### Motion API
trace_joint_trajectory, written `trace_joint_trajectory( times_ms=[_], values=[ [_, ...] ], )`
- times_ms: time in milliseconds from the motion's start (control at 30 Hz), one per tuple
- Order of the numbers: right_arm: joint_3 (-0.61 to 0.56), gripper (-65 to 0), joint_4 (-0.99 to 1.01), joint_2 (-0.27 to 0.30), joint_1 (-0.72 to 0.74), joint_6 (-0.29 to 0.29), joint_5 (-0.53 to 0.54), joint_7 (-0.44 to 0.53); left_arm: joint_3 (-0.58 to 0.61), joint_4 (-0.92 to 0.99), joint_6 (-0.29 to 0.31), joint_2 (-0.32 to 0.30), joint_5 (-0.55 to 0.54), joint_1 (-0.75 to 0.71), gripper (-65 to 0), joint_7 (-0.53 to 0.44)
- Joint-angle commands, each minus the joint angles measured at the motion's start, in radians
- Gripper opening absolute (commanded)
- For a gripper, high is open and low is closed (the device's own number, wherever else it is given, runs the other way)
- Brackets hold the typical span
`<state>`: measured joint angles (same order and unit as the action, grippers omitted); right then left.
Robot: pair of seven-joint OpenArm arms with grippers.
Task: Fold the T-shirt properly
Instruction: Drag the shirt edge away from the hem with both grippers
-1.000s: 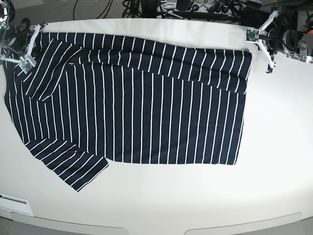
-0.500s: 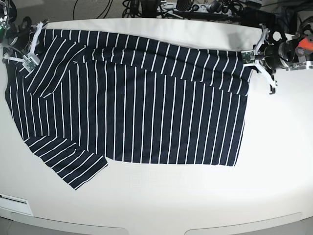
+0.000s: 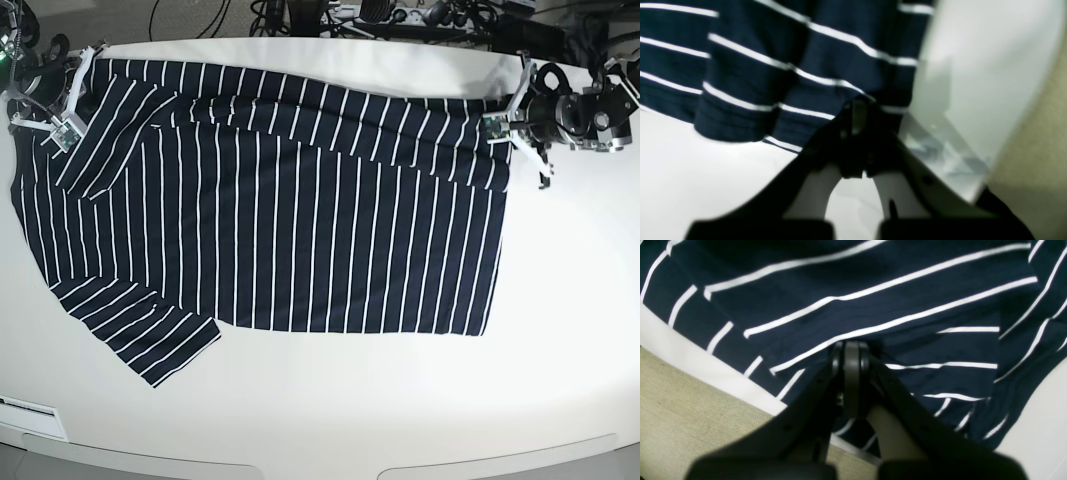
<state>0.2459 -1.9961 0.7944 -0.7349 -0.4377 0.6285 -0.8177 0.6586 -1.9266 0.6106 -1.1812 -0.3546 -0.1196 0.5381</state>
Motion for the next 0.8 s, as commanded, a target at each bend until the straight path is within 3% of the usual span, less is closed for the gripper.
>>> trace_joint_trajectory(
  times_ms=[0,133,267,433,633,767],
  values=[
    [0.01,-65.0,-0.013,0.018,-0.002,0.001,0.0,0.008,0.014,-0.008,0.052,-0.021,0.006,-0.045,-65.0,0.077],
    [0.01,-65.0,-0.013,0.018,-0.002,0.028,0.0,0.009,0.014,-0.066,0.04,-0.066,0.005,-0.11,-65.0,0.084],
    [0.01,-65.0,-0.013,0.017,-0.002,0.062,0.001,0.012,0.014,-0.086,-0.029,-0.109,0.032,-0.132,-65.0,0.08],
    [0.01,-65.0,-0.013,0.015,-0.003,0.105,-0.003,0.001,0.014,-0.085,-0.119,-0.118,0.188,-0.132,-65.0,0.037],
    [0.01,-65.0,-0.011,0.015,-0.005,0.177,-0.016,-0.07,0.014,-0.085,-0.164,-0.118,0.257,-0.132,-65.0,0.008],
    [0.01,-65.0,-0.011,0.014,-0.005,0.195,-0.034,-0.084,0.014,-0.096,-0.186,-0.118,0.276,-0.132,-65.0,0.017]
  ],
)
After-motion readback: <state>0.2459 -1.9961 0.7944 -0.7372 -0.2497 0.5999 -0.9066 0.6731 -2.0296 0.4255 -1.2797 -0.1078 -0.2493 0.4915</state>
